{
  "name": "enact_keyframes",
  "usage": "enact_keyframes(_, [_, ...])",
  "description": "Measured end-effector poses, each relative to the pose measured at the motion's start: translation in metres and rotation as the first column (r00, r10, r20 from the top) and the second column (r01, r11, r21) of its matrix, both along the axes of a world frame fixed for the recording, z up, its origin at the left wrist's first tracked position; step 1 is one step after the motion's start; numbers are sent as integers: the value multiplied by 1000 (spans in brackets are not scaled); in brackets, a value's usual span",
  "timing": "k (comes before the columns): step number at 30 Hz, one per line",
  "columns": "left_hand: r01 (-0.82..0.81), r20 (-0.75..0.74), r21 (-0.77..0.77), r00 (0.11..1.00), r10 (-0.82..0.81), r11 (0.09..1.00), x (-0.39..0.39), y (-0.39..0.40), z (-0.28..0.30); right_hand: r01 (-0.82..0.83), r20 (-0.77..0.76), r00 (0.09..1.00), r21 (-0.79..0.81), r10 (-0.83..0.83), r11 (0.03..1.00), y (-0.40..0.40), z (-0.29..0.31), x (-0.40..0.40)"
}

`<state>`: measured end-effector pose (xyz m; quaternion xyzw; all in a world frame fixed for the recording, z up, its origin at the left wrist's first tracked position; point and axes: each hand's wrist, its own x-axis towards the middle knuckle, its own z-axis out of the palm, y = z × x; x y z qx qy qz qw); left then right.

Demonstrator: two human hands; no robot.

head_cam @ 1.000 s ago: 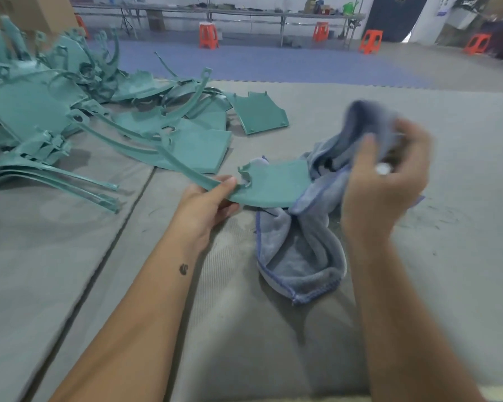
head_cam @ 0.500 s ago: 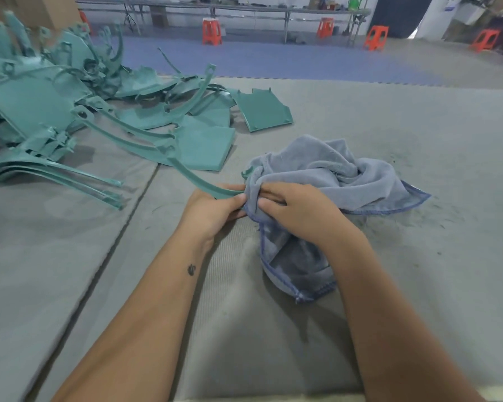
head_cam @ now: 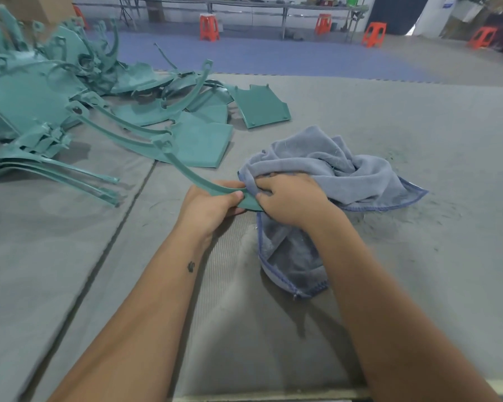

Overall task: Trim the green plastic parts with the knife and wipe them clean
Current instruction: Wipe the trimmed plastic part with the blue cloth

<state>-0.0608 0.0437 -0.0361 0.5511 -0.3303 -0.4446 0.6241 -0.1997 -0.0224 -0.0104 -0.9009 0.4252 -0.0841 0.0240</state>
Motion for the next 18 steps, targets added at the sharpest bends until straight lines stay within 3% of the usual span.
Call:
enact_keyframes(3, [-72, 7, 13, 997, 71, 997, -4, -2, 1, 14, 59, 998, 84, -19, 996, 2, 3, -10])
enact_keyframes(5, [-104, 31, 13, 994, 103, 994, -6, -5, -1, 1, 20, 1000, 123, -3, 992, -5, 4, -8])
enact_keyframes(13, [-60, 218, -40, 974, 68, 997, -3, -2, -6, 98, -45, 994, -18, -99, 995, -12, -18, 17])
enact_keyframes(18, [-79, 155, -34, 984, 84, 996, -4, 0, -4, 141, 21, 989, 96, -144, 985, -11, -7, 22])
